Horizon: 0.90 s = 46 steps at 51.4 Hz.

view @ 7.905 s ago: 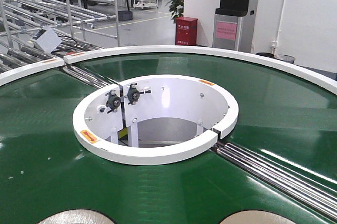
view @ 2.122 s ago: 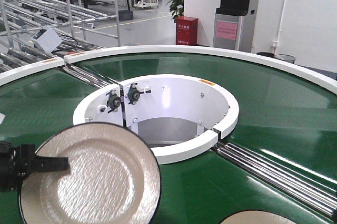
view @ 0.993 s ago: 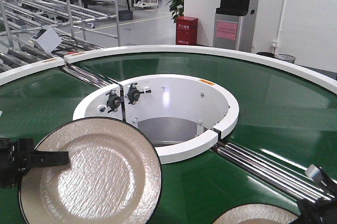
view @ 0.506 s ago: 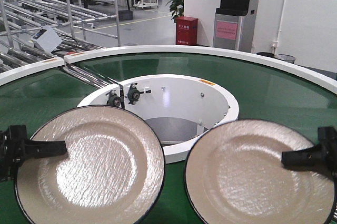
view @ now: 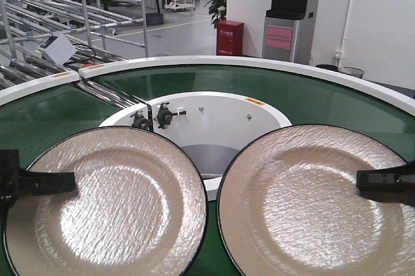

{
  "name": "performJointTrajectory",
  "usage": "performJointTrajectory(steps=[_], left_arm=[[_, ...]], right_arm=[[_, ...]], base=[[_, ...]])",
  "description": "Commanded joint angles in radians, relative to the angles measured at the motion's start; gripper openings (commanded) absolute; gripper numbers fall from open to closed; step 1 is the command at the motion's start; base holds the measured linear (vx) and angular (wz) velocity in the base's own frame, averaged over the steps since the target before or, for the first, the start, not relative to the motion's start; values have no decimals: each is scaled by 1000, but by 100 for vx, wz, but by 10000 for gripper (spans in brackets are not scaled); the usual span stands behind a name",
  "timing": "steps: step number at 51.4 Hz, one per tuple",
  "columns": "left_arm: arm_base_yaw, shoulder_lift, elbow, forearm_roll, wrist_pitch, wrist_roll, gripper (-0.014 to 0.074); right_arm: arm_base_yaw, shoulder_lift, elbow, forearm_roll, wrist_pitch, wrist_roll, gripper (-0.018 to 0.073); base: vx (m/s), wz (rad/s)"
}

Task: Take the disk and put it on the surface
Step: 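Lift both plates upright off the conveyor with both grippers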

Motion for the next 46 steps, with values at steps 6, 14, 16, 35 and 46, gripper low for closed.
performJointTrajectory(steps=[6, 14, 16, 35, 46], left_arm=[[-2, -49, -33, -131, 41, -17, -10], [-2, -50, -33, -131, 46, -17, -10], [-2, -50, -33, -131, 46, -17, -10], [-2, -50, -33, -131, 47, -17, -9], [-2, -50, -33, -131, 47, -17, -9]], right_arm=[[-4, -26, -31, 127, -28, 9, -9], [-4, -26, -31, 127, -25, 9, -9], [-4, -26, -31, 127, -25, 9, -9], [-4, -26, -31, 127, -25, 9, -9], [-4, -26, -31, 127, -25, 9, -9]], base=[[0, 0], [0, 0], [0, 0], [0, 0], [0, 0]])
